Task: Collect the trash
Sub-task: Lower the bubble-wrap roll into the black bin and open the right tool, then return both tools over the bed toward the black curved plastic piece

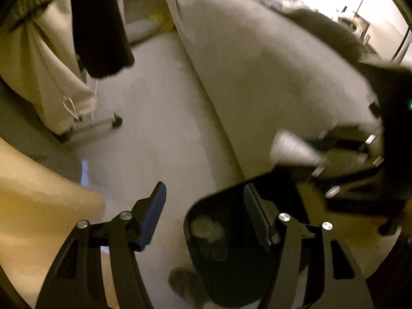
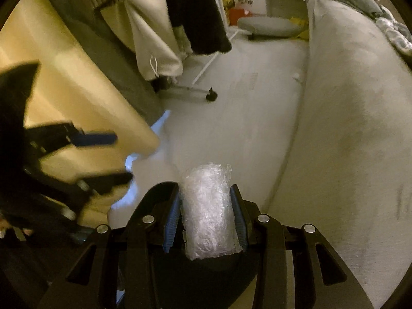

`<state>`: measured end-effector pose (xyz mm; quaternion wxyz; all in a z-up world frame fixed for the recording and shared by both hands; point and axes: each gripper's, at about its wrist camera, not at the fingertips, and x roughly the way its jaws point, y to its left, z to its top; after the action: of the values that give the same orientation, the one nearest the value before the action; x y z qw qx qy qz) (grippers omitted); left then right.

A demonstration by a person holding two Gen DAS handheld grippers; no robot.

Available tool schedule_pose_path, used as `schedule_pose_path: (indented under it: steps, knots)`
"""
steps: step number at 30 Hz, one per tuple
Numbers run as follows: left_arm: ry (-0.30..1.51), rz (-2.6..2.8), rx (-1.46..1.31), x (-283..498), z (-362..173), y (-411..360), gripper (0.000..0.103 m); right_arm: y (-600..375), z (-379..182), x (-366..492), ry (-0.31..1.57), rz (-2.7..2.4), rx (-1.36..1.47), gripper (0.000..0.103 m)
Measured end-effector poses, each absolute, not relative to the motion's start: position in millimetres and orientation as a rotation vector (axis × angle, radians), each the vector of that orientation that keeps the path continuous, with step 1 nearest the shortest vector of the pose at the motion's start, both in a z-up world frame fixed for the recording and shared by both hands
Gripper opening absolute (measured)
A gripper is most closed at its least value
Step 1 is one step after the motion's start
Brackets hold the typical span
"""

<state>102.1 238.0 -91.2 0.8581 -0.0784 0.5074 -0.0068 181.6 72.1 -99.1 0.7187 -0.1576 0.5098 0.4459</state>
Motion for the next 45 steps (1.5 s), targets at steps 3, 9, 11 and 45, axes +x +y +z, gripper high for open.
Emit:
schedule_pose_path:
  steps: [3,9,11,45]
  knots:
    - [0.984,-0.014,-0.185,99.8,-74.8,243.6,0.061,78.2,-110.6,175.9,1.159,0.994,-0.374,0.039]
    - [0.869,0.006,-0.215,95.5,-49.8,255.0,0.052,86.7,-131.5,166.2,1.210,1.004,-0.420,0.039]
    - [0.836,0.009,-0.209,94.7,-42.7,256.7,0.050,88.0,-138.3,163.5,1.225,1.004,-0.436,0.039]
    - [0.551,-0.027,-0.228,106.0,30.4,210.3,0.053,67.5,-141.0,120.0,1.265,1.066,-0.575,0.058]
